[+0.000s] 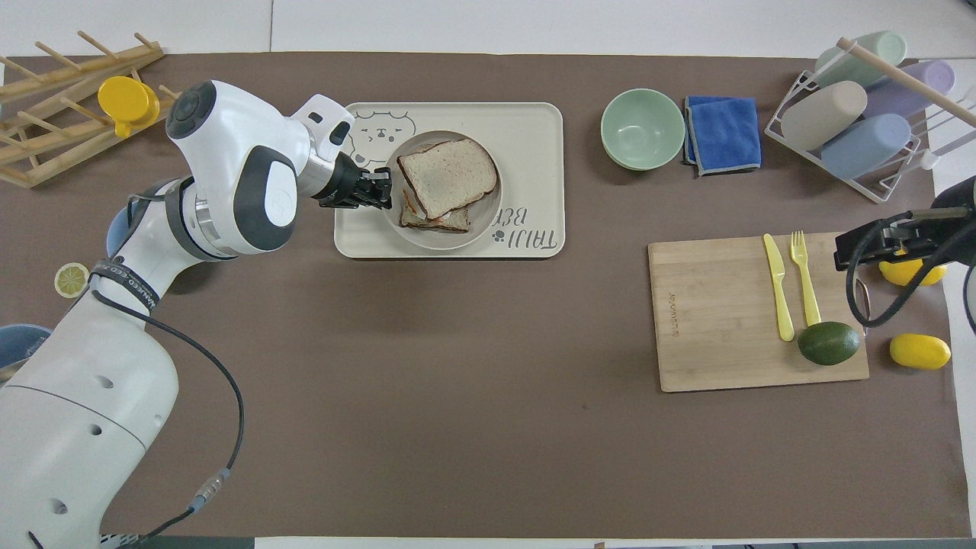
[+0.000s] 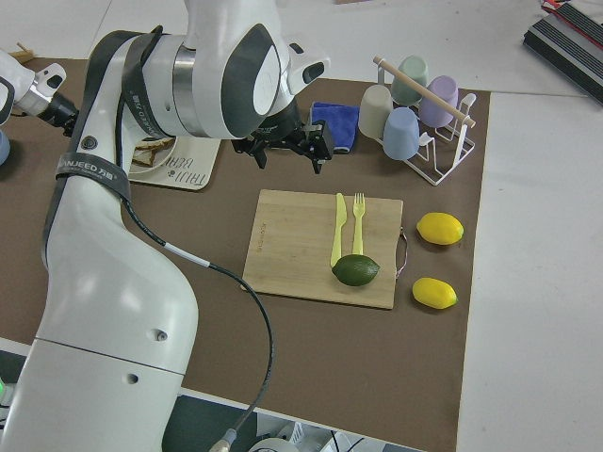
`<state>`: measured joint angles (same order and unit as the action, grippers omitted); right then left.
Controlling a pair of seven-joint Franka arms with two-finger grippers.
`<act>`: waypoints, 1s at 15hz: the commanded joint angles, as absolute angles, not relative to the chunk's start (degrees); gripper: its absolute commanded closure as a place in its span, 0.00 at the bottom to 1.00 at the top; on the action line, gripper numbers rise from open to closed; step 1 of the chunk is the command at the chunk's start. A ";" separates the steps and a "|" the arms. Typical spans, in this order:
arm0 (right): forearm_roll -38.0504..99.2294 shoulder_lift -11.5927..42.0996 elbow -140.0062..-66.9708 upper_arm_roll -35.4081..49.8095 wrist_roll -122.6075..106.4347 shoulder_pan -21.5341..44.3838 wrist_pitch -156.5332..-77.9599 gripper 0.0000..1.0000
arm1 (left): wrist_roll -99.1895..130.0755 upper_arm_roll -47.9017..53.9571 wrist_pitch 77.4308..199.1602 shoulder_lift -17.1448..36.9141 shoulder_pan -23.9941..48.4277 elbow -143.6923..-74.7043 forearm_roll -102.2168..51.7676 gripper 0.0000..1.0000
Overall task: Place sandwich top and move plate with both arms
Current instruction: 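Open the left gripper and pull it away from the plate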
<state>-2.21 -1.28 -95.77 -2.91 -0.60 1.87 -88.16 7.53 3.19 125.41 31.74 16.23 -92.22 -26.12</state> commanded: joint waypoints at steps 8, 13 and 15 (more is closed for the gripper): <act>-0.97 -1.85 -95.80 -2.55 -2.11 0.97 -87.36 0.00 | 6.42 3.08 127.27 30.85 16.35 -93.52 -25.75 0.00; -0.97 -1.85 -95.80 -2.55 -2.20 0.97 -87.36 0.00 | 6.68 -1.47 118.49 28.49 15.64 -89.47 -24.18 0.00; -0.97 -1.85 -95.80 -2.55 -2.11 0.97 -87.36 0.00 | 7.03 -2.98 116.03 24.02 15.56 -91.04 -23.56 0.00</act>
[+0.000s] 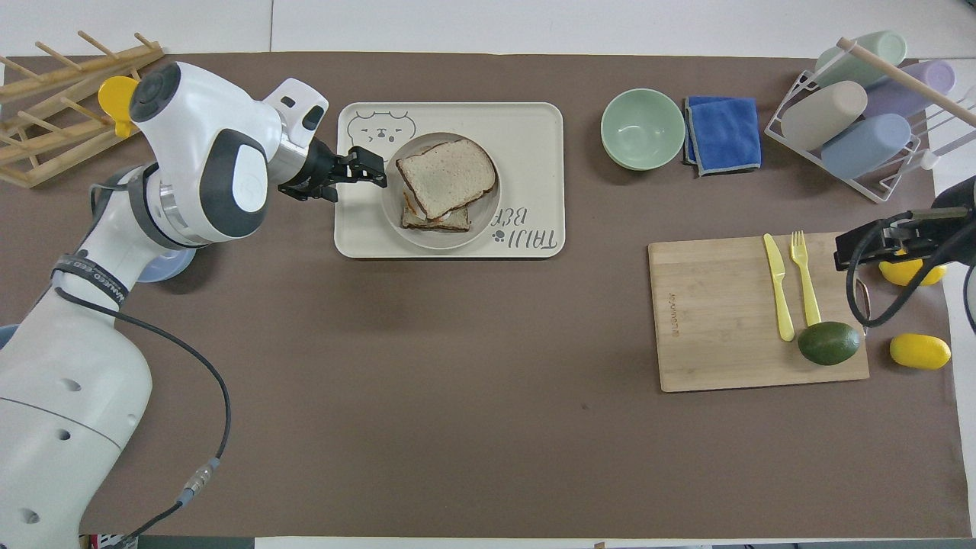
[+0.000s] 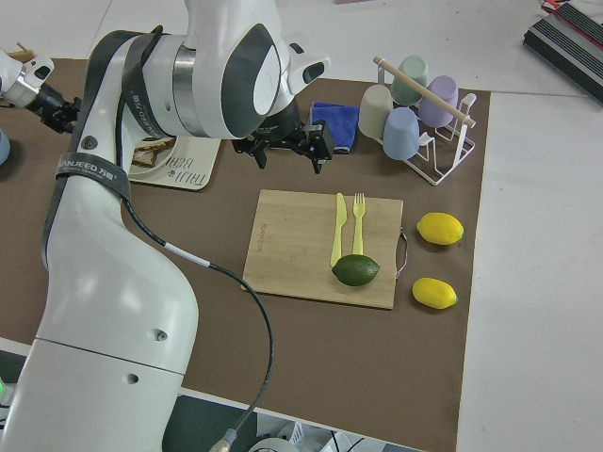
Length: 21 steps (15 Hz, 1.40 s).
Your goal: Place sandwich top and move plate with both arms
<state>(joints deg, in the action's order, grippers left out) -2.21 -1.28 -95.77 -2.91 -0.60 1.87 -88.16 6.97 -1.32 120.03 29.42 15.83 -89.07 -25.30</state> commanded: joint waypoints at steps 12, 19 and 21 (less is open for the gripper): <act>-0.97 -1.85 -95.80 -2.55 -2.11 0.97 -87.36 0.00 | 6.50 -6.16 96.26 1.51 12.66 -91.93 -3.35 0.00; -0.97 -1.85 -95.80 -2.55 -2.20 0.97 -87.36 0.00 | 4.83 2.90 86.57 -4.56 3.25 -98.33 -2.72 0.00; -0.97 -1.85 -95.80 -2.55 -2.20 0.97 -87.36 0.00 | 5.01 4.91 87.01 -4.92 1.68 -99.75 -2.72 0.00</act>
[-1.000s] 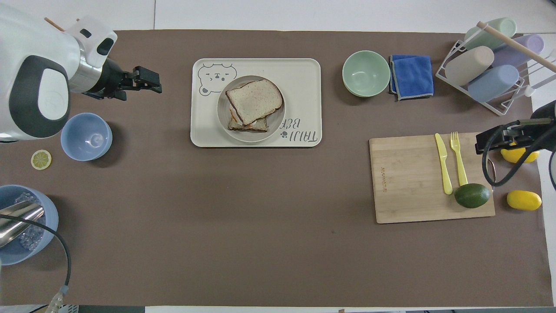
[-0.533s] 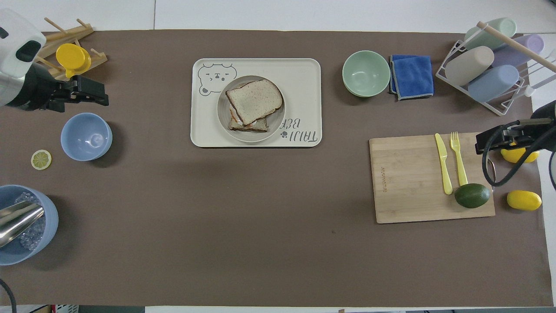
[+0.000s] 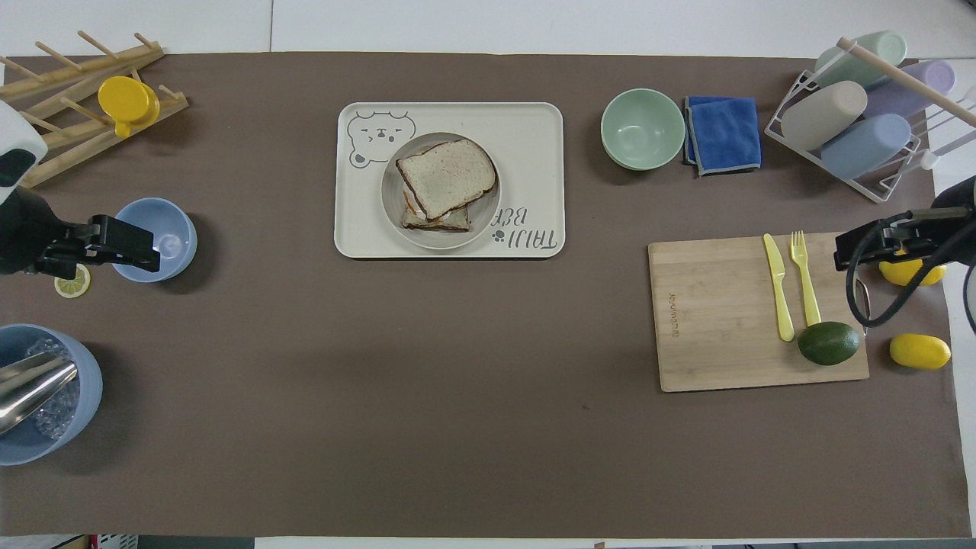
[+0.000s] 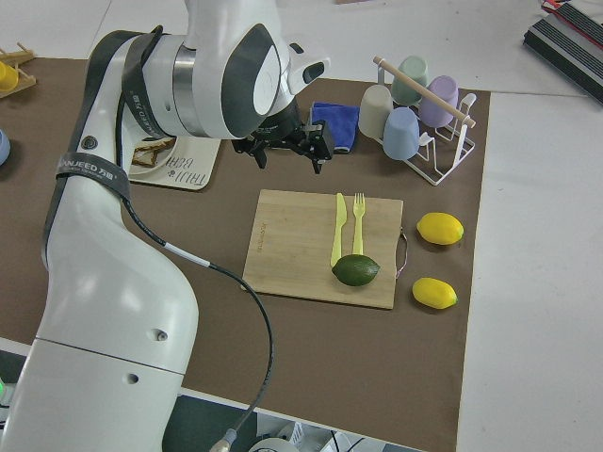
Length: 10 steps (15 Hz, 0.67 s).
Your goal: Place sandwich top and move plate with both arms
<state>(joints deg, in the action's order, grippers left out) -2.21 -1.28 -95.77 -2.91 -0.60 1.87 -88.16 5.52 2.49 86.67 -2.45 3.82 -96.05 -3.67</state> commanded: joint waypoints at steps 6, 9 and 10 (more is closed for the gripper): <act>-0.97 -1.85 -95.80 -2.55 -2.11 0.97 -87.36 0.00 | 5.36 5.01 83.78 -0.88 1.58 -92.47 -2.20 0.00; -0.97 -1.85 -95.80 -2.55 -2.11 0.97 -87.36 0.00 | 5.27 5.54 82.79 -1.32 1.84 -92.81 -1.49 0.00; -0.97 -1.85 -95.80 -2.55 -2.11 0.97 -87.36 0.00 | 5.19 5.45 82.79 -1.23 1.85 -92.81 -1.49 0.00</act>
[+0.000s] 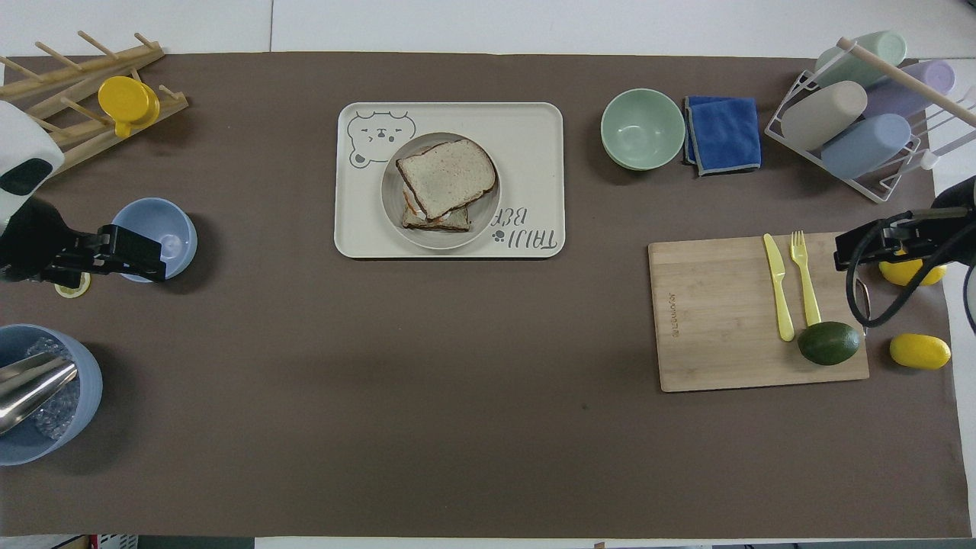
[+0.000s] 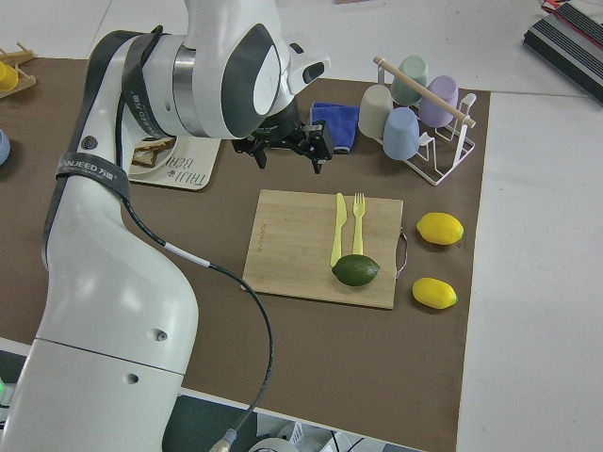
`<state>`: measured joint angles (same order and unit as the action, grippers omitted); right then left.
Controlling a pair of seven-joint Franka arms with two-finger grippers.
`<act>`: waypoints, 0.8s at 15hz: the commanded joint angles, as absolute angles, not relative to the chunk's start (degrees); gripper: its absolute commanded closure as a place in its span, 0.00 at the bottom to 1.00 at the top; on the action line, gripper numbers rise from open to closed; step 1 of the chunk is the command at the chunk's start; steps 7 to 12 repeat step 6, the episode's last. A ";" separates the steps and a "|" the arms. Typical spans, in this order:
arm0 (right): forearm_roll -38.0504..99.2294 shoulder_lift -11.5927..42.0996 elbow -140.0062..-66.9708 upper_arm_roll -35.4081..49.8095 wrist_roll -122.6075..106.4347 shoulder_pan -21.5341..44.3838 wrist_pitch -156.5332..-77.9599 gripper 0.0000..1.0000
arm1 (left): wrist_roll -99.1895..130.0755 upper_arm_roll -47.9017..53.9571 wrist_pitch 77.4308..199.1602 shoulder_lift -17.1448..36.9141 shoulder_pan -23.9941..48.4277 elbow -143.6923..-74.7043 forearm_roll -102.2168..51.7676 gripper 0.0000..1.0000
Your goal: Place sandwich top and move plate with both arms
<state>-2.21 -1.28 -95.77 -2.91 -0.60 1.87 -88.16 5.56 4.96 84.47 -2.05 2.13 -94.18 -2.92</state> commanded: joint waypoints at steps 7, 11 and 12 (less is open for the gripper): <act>-0.97 -1.85 -95.80 -2.55 -2.11 0.97 -87.36 0.00 | 4.92 5.10 82.97 -1.58 1.85 -92.81 -1.67 0.00; -0.97 -1.85 -95.80 -2.55 -2.11 0.97 -87.36 0.00 | 4.92 5.10 82.97 -1.58 1.85 -92.81 -1.67 0.00; -0.97 -1.85 -95.80 -2.55 -2.11 0.97 -87.36 0.00 | 4.92 5.10 82.97 -1.58 1.85 -92.81 -1.67 0.00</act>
